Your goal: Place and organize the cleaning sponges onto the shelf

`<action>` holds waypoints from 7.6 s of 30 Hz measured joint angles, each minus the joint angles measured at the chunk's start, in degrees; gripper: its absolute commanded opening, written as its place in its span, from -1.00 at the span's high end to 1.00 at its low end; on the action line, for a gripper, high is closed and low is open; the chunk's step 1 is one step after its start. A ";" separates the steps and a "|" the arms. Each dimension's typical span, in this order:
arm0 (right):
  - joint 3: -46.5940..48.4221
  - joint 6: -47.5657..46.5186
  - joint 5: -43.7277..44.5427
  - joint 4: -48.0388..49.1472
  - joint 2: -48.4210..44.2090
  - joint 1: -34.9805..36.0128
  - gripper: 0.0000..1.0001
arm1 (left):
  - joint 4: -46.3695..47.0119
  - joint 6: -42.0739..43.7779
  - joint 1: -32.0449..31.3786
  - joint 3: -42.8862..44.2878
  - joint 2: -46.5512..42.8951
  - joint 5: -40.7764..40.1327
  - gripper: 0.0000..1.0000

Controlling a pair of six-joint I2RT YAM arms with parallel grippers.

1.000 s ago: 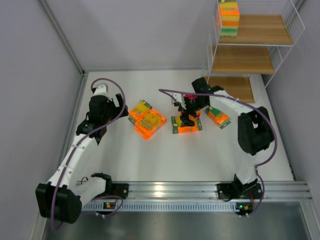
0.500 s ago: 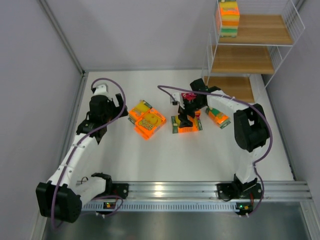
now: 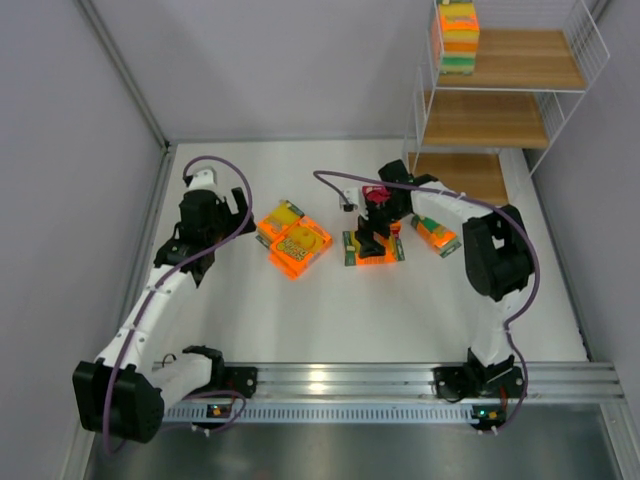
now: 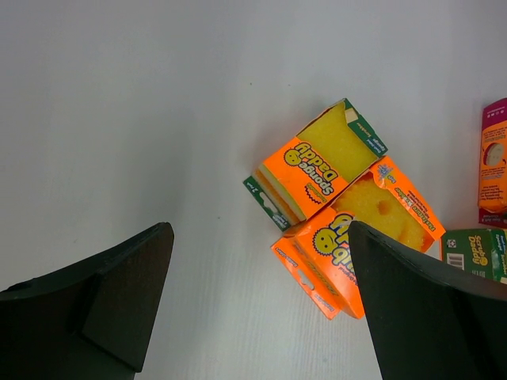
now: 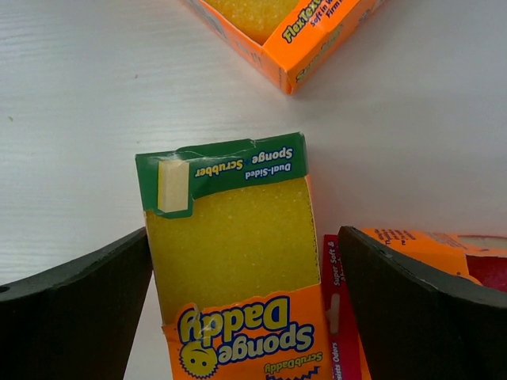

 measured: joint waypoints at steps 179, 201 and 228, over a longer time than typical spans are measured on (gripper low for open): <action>49.99 52.61 18.12 29.44 -4.44 -40.92 0.83 | -0.17 -0.44 2.29 0.00 -8.15 -3.15 -0.97; 50.12 51.60 16.94 29.09 3.63 -40.92 0.75 | -0.17 0.44 2.29 0.59 -1.86 -2.99 -0.97; 51.56 50.25 19.58 30.49 6.19 -37.57 -0.17 | -0.17 1.07 2.29 1.01 -1.79 -3.08 -0.96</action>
